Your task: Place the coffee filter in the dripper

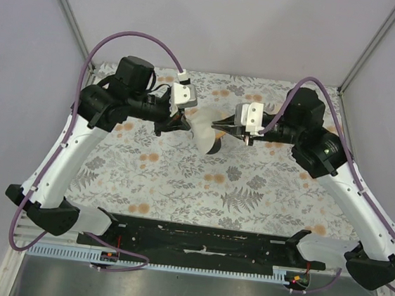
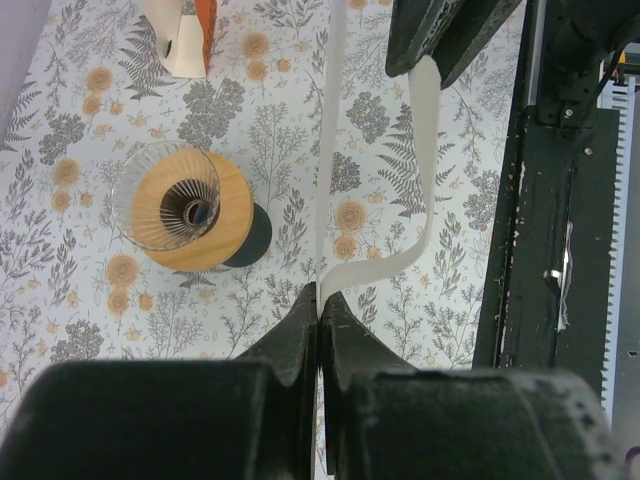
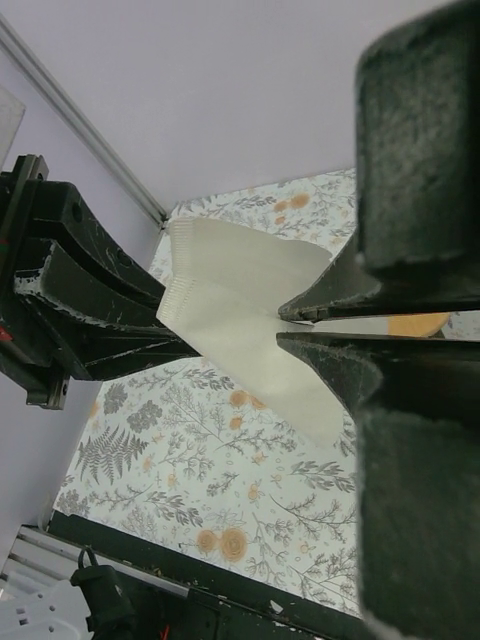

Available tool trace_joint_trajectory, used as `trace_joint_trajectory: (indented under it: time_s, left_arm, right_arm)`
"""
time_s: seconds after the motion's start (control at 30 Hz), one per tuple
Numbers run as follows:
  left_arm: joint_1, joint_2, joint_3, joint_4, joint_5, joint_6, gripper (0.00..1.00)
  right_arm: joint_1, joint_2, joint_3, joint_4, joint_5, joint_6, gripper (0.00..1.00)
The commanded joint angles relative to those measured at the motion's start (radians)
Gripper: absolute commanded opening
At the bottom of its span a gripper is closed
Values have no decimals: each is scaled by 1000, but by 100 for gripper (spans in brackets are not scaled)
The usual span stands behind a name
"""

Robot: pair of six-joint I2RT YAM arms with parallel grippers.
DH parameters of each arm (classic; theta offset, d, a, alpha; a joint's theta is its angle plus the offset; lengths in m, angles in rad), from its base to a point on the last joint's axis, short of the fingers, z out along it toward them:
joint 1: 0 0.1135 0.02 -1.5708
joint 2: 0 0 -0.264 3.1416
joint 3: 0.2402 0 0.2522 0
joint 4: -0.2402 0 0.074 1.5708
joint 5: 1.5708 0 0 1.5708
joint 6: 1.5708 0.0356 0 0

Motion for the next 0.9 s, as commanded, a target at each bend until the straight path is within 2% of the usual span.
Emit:
trace_joint_trajectory:
  time_s: [0.0, 0.17, 0.3, 0.43, 0.53, 0.57, 0.6, 0.63, 0.77, 0.8, 0.87]
  left_arm:
    - [-6, -18, -17, 37, -17, -15, 2]
    - [-4, -24, -26, 35, -16, -8, 2]
    - [-6, -23, -22, 35, -8, -8, 2]
    - [-6, -23, -23, 33, 1, -6, 2]
    - [-6, -23, -25, 35, -5, -6, 2]
    - [-6, -23, -25, 36, -7, -8, 2]
    - [-6, -21, -26, 37, -8, -9, 2]
    - [-6, -20, -26, 35, -8, -9, 2]
    - [-6, -18, -28, 40, -7, -12, 2]
    - [-6, -17, -28, 40, -1, -11, 2]
    - [-6, -14, -28, 40, 12, -9, 2]
  right_arm:
    - [-2, -61, -22, 6, 88, 10, 18]
    - [-59, -123, -54, 23, 145, 45, 39]
    - [-137, -107, -61, 51, 109, 117, 59]
    - [-177, -48, -53, 75, 76, 162, 67]
    - [-179, -6, -35, 71, -51, 171, 73]
    - [-177, 6, -30, 64, -110, 166, 81]
    - [-177, 12, -28, 55, -152, 155, 83]
    - [-177, 15, -30, 52, -186, 145, 95]
    - [-176, 31, -45, 46, -246, 131, 91]
    - [-174, 41, -45, 55, -261, 148, 87]
    - [-165, 69, -35, 66, -275, 172, 72]
